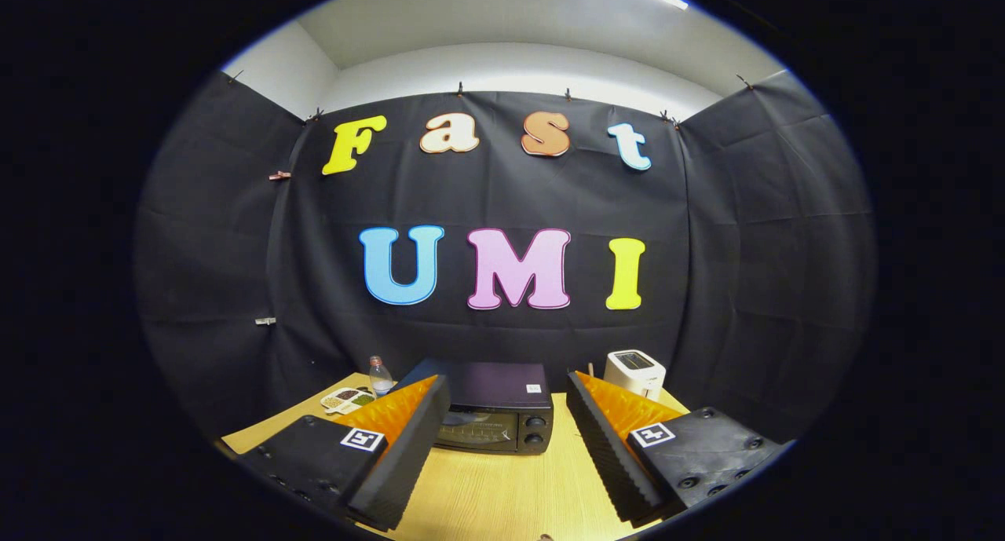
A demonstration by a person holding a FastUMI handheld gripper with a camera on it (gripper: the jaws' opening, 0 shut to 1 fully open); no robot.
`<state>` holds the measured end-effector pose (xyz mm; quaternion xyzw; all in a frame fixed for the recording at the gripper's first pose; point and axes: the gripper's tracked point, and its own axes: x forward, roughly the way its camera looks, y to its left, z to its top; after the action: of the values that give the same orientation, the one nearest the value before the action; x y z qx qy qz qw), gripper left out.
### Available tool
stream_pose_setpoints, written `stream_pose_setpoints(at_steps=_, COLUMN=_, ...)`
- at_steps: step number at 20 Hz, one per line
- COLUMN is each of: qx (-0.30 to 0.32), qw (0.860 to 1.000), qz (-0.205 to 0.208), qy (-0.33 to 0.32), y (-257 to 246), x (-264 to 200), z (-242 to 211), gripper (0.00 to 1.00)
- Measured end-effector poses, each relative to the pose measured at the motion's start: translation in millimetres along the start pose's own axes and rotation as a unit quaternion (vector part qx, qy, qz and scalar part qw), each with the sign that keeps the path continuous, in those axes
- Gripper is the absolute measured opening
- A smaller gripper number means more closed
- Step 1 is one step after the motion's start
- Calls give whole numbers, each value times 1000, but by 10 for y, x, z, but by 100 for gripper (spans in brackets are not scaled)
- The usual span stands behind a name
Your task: Open the toaster oven, put the food inside, and close the toaster oven door.
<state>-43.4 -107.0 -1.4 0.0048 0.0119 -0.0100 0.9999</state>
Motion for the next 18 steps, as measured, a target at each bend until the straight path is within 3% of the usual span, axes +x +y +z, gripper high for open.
stream_pose_setpoints(at_steps=18, qx=-10, qw=1000, qz=-1, qy=2, y=86, x=166, z=-44, gripper=98)
